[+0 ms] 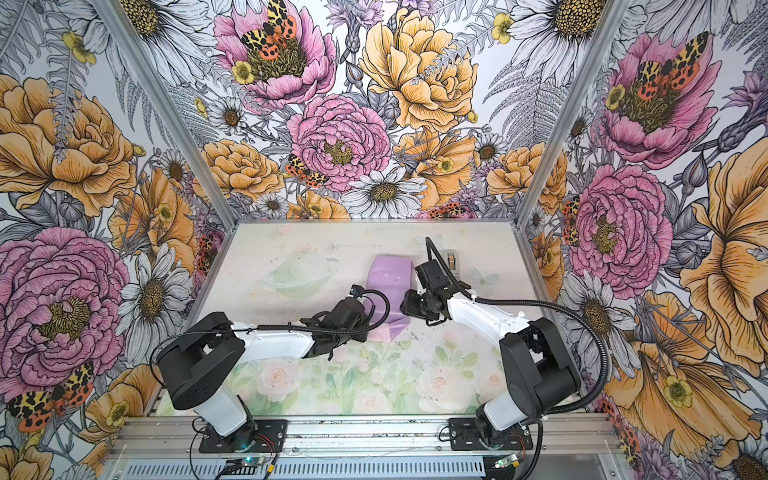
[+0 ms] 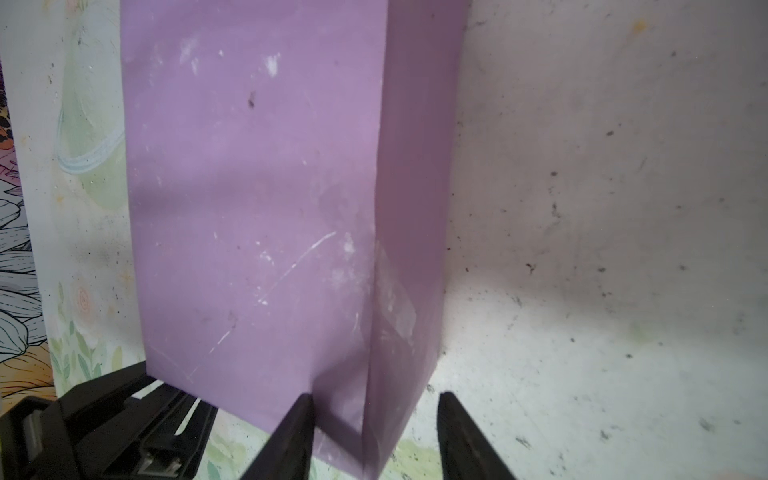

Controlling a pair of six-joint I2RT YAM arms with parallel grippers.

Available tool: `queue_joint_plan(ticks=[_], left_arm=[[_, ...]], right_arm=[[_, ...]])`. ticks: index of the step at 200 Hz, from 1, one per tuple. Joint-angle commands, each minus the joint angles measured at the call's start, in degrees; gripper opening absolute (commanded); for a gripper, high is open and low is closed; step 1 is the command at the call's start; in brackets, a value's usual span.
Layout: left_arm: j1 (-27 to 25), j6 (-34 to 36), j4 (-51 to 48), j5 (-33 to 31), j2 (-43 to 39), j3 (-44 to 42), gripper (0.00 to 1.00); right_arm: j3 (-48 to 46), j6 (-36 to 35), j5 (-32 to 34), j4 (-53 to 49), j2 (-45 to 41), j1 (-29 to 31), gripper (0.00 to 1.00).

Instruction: Wrap the gift box in paper

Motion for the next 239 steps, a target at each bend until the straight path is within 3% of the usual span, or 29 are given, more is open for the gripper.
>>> queue_joint_plan(ticks=[1,40,62,91,158,177,200,219,239], left_arm=[[-0.4,-0.9,0.3,-1.6,0.6,1.2,0.0],[-0.4,-0.9,0.2,-1.6,0.1,1.1,0.0],[-0.5,-1.6,0.1,-1.9,-0.6,0.3,0.13],[-0.5,-2.9,-0.1,-1.1,-2.5,-1.3,0.22],[-0.4,-4.9,0.0,0.7,-3.8,-3.9,0.28],[-0.4,-5.2,0.0,1.2,-3.6,-4.0,0.25],[-0.3,-5.0,0.6,2.0,-3.5,-4.2,0.0],[-0.3,-4.8,0.6,2.0,-3.6,-4.0,0.0],[-0.3,-5.2,0.2,1.8,-5.5,-4.3,0.24]], right_arm=[[-0.7,0.6,1.1,0.6,-0.6,0.2,0.49],[-0.8,0.7,1.2,0.8,-0.5,0.3,0.49],[-0.7,0.8,1.2,0.8,-0.5,0.3,0.49],[-0.8,0.8,1.1,0.8,-0.6,0.4,0.49],[-0.9,0.7,1.0,0.8,-0.8,0.5,0.49],[-0.9,0.8,1.0,1.0,-0.6,0.5,0.49],[-0.9,0.8,0.9,1.4,-0.3,0.6,0.49],[-0.9,0.8,0.9,1.5,-0.2,0.7,0.49],[-0.8,0.8,0.8,1.5,-0.4,0.7,0.49]])
